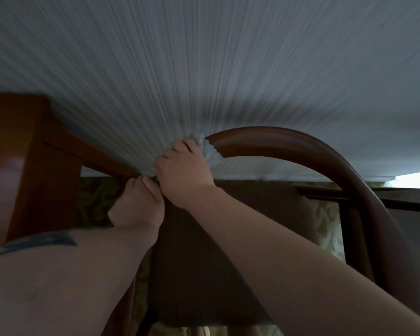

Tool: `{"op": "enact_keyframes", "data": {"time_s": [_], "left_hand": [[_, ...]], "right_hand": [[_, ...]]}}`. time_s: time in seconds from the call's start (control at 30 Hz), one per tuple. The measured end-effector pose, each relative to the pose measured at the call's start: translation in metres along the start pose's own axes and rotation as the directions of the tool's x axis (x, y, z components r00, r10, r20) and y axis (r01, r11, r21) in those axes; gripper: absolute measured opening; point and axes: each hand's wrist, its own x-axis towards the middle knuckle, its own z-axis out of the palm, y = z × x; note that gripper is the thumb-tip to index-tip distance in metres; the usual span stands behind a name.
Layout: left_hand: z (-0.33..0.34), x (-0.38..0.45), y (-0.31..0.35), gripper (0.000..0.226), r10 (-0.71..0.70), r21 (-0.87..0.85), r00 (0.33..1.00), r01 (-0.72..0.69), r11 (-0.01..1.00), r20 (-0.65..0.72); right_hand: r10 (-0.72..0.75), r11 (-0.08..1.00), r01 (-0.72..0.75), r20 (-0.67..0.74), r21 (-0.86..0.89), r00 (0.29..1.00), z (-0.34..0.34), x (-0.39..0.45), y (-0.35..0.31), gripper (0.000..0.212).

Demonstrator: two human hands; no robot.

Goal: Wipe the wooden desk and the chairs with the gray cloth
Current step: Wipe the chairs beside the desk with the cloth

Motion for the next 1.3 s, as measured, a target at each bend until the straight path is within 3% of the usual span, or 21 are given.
{"op": "enact_keyframes", "data": {"time_s": [0.07, 0.13, 0.27, 0.37, 0.43, 0.5, 0.57, 0.63, 0.67, 0.73, 0.8, 0.9, 0.97, 1.07, 1.17, 1.23, 1.3], "left_hand": [[0.0, -0.001, -0.001, 0.046, 0.023, -0.014, 1.0, -0.023, 1.0, -0.012], [-0.003, -0.002, 0.0, 0.051, 0.063, -0.011, 0.998, -0.063, 0.998, -0.026], [-0.007, -0.004, 0.001, 0.049, 0.096, -0.007, 0.995, -0.096, 0.995, -0.021], [-0.005, -0.003, 0.0, 0.048, 0.099, -0.022, 0.995, -0.099, 0.995, -0.033], [-0.004, -0.002, 0.0, 0.048, 0.1, -0.032, 0.994, -0.102, 0.994, -0.045], [-0.007, -0.004, 0.002, 0.049, 0.102, -0.026, 0.994, -0.104, 0.994, -0.047], [-0.01, -0.006, 0.005, 0.047, 0.083, -0.014, 0.996, -0.084, 0.996, -0.034], [-0.012, -0.007, 0.008, 0.043, 0.069, -0.017, 0.997, -0.07, 0.997, -0.03], [-0.013, -0.007, 0.008, 0.042, 0.066, -0.019, 0.997, -0.066, 0.998, -0.034], [-0.01, -0.006, 0.006, 0.044, 0.063, -0.02, 0.997, -0.064, 0.998, -0.051], [-0.008, -0.005, 0.003, 0.045, 0.059, -0.022, 0.997, -0.061, 0.998, -0.053], [-0.006, -0.005, 0.001, 0.045, 0.063, -0.018, 0.996, -0.064, 0.998, -0.064], [-0.007, -0.006, 0.002, 0.044, 0.059, -0.016, 0.995, -0.06, 0.998, -0.078], [-0.006, -0.006, 0.002, 0.044, 0.053, -0.02, 0.996, -0.055, 0.998, -0.069], [-0.004, -0.006, 0.0, 0.049, 0.082, -0.006, 0.993, -0.083, 0.997, -0.088], [-0.004, -0.008, 0.001, 0.045, 0.099, -0.004, 0.99, -0.1, 0.995, -0.098], [-0.007, -0.007, 0.003, 0.043, 0.113, -0.006, 0.991, -0.113, 0.994, -0.074]], "right_hand": [[-0.122, 0.99, 0.127, -0.087, 0.056, 0.989, 0.005, -0.009, 0.018, 0.036], [-0.165, 0.984, 0.174, -0.161, 0.039, 0.973, 0.01, -0.02, 0.055, 0.043], [0.236, 0.97, -0.208, -0.271, 0.127, 0.933, 0.001, -0.058, 0.133, 0.051], [0.316, 0.949, -0.309, -0.19, 0.064, 0.93, -0.009, -0.053, 0.133, 0.052], [0.25, 0.967, -0.255, -0.118, -0.03, 0.961, -0.014, -0.036, 0.117, 0.056], [0.105, 0.99, -0.107, -0.027, -0.09, 0.994, -0.016, -0.019, 0.106, 0.055], [-0.014, 0.998, 0.018, 0.062, -0.059, 0.998, -0.02, -0.008, 0.109, 0.052], [-0.05, 0.997, 0.044, 0.108, 0.064, 0.993, -0.027, -0.01, 0.125, 0.05], [-0.019, 0.992, 0.007, 0.095, 0.128, 0.995, -0.027, -0.016, 0.138, 0.046], [0.178, 0.963, -0.176, 0.01, 0.204, 0.984, -0.021, -0.036, 0.165, 0.04], [0.397, 0.914, -0.377, -0.138, 0.15, 0.907, -0.012, -0.06, 0.179, 0.049], [0.544, 0.828, -0.56, -0.266, 0.022, 0.795, -0.006, -0.066, 0.16, 0.06], [0.529, 0.832, -0.554, -0.246, -0.041, 0.812, -0.008, -0.042, 0.134, 0.06], [0.311, 0.944, -0.327, -0.213, -0.045, 0.926, -0.007, -0.012, 0.091, 0.056], [0.199, 0.976, -0.214, -0.239, -0.04, 0.951, -0.003, -0.009, 0.085, 0.051], [0.285, 0.955, -0.295, -0.251, -0.005, 0.925, -0.002, -0.023, 0.111, 0.051], [0.46, 0.886, -0.46, -0.256, 0.064, 0.85, -0.003, -0.047, 0.146, 0.046]]}}
